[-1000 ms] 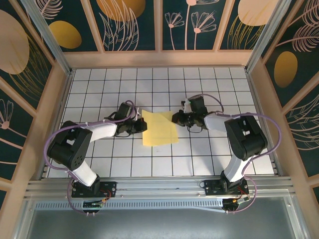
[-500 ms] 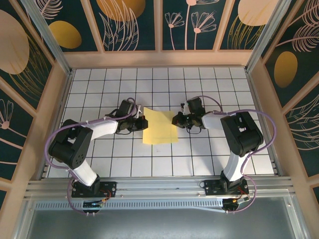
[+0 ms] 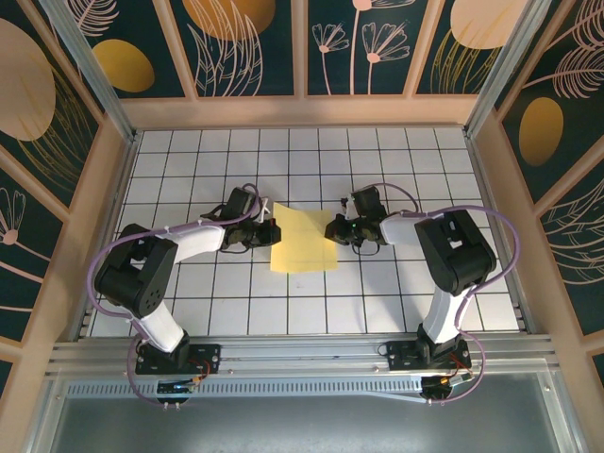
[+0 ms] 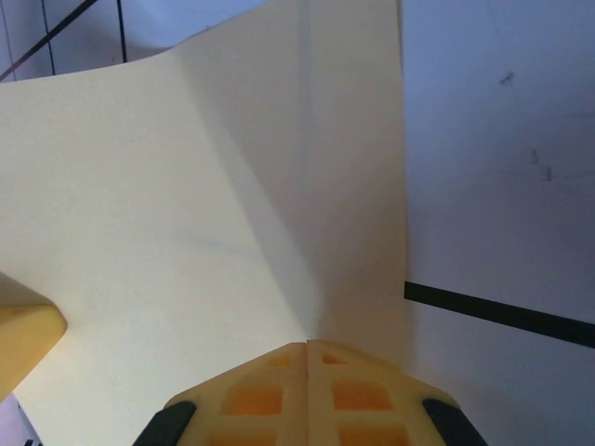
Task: Fold a paper plane with a square sheet of paper (fold left side to right side)
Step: First fold in half a square sheet of paper at the center of the table.
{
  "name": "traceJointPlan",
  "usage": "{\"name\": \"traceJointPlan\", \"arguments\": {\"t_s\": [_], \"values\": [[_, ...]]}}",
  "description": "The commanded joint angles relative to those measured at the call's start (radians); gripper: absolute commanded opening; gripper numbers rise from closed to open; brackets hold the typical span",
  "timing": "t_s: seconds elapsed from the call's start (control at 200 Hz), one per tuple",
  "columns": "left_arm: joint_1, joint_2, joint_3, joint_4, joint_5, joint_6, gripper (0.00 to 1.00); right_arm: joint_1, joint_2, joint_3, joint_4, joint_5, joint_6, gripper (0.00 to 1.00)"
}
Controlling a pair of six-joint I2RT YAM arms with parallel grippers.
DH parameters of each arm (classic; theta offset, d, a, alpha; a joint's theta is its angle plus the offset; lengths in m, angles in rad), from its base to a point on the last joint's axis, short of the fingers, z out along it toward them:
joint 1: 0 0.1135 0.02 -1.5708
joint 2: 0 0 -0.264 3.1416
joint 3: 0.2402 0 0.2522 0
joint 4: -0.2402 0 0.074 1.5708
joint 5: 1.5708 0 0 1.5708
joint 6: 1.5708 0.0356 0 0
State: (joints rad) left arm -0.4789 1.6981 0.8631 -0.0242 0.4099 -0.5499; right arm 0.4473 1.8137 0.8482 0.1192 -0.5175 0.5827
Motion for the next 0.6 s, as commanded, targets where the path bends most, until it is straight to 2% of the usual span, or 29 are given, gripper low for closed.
{"name": "traceJointPlan", "arguments": {"t_s": [0.0,0.17,0.29,0.596], "values": [[-0.004,0.009,0.035,-0.022,0.012,0.014,0.10,0.011,0.025,0.006,-0.021,0.019,-0.015,0.03],[-0.004,0.010,0.054,-0.027,0.022,0.015,0.19,0.012,0.031,0.002,-0.035,0.041,-0.018,0.02],[-0.004,0.006,0.070,-0.026,0.043,0.010,0.30,0.012,0.028,-0.006,-0.037,0.053,-0.019,0.01],[-0.010,0.000,0.092,0.062,0.167,-0.017,0.41,0.012,0.028,-0.015,-0.016,0.050,-0.011,0.01]]}}
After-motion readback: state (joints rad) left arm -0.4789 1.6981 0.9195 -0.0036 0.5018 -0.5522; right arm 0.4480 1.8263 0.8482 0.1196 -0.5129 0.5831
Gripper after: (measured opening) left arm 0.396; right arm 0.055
